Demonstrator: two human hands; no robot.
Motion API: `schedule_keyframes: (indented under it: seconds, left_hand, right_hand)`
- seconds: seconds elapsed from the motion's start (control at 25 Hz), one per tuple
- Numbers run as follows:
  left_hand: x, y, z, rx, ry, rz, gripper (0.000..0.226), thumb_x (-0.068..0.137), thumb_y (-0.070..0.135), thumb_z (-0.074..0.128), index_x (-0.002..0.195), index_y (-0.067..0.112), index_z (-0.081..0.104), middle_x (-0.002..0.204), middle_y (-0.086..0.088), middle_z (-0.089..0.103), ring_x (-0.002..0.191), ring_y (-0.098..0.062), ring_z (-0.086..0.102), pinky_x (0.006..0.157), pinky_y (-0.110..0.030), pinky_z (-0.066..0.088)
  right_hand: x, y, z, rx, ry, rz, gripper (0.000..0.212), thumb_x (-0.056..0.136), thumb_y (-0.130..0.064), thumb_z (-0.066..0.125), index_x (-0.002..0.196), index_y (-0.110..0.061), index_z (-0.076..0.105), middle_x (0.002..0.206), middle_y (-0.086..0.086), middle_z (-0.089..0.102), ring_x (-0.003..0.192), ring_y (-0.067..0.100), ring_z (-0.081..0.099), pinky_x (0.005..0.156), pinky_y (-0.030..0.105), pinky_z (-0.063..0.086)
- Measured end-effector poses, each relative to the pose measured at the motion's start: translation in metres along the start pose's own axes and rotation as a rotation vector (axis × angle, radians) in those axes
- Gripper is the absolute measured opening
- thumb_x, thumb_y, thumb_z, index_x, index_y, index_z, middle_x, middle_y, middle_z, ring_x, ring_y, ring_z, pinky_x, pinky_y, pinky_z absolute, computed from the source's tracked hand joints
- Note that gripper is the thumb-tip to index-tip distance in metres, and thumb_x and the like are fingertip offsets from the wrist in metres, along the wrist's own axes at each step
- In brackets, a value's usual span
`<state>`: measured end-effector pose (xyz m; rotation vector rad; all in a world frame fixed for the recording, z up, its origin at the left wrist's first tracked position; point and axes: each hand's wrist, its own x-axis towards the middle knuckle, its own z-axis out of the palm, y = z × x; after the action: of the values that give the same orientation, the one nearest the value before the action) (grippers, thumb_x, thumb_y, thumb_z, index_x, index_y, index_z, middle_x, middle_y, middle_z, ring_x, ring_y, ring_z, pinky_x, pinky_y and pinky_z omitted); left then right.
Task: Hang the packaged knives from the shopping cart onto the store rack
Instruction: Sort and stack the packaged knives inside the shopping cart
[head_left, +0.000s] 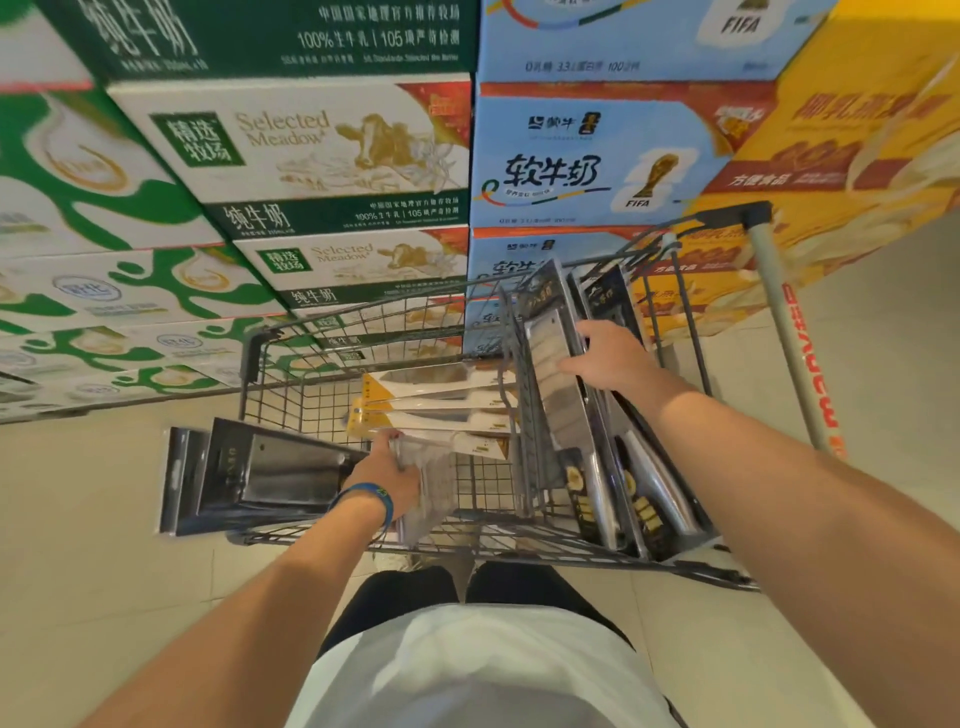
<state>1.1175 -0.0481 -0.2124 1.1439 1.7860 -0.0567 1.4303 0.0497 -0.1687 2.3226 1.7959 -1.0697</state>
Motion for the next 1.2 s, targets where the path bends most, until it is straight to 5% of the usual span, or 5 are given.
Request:
schedule_keyframes:
  seconds: [0.28,0.6,0.84,1.04,1.2]
  left_hand:
    - [0.007,-0.002,0.000,0.026,0.056,-0.003,0.055,0.092,0.015,0.051,0.140,0.029,0.029,0.080,-0.001,0.061,0.069,-0.020,0.061,0.055,-0.029,0.045]
    - [0.005,-0.002,0.007,0.017,0.039,-0.004,0.054,0.093,0.016,0.050,0.139,0.034,0.027,0.086,-0.003,0.065,0.071,-0.020,0.062,0.059,-0.031,0.049]
    - [0.002,-0.001,0.015,0.032,0.041,-0.010,0.053,0.093,0.017,0.050,0.139,0.032,0.028,0.080,-0.001,0.063,0.069,-0.020,0.062,0.056,-0.031,0.046]
    - [0.000,-0.003,0.019,0.042,0.076,-0.009,0.051,0.095,0.020,0.051,0.140,0.031,0.029,0.082,-0.002,0.064,0.069,-0.020,0.064,0.057,-0.031,0.050]
    - [-0.002,0.000,0.019,0.045,0.083,-0.001,0.051,0.097,0.019,0.050,0.142,0.029,0.029,0.086,-0.003,0.063,0.070,-0.018,0.060,0.063,-0.034,0.050]
  right_hand:
    - [-0.024,0.005,0.012,-0.072,0.183,-0.051,0.052,0.094,-0.042,0.065,0.136,-0.014,0.052,0.104,0.005,0.072,0.078,0.020,0.067,0.058,0.031,0.044]
    - [-0.007,0.004,0.010,0.127,0.047,0.008,0.079,0.092,-0.039,0.070,0.158,-0.015,0.034,0.159,0.008,0.044,0.138,0.029,0.050,0.106,0.035,0.042]
    - [0.018,0.011,-0.006,-0.056,-0.172,0.002,0.096,0.081,-0.058,0.073,0.156,-0.010,0.037,0.161,0.010,0.039,0.144,0.031,0.043,0.109,0.042,0.039]
    - [0.010,0.010,-0.007,-0.043,-0.047,-0.044,0.052,0.078,-0.047,0.075,0.100,-0.001,0.066,0.098,0.019,0.069,0.084,0.029,0.064,0.068,0.037,0.047]
    - [-0.025,0.008,-0.018,0.096,0.059,-0.076,0.040,0.082,-0.042,0.079,0.063,-0.016,0.054,0.054,-0.005,0.052,0.051,0.014,0.052,0.048,0.035,0.034]
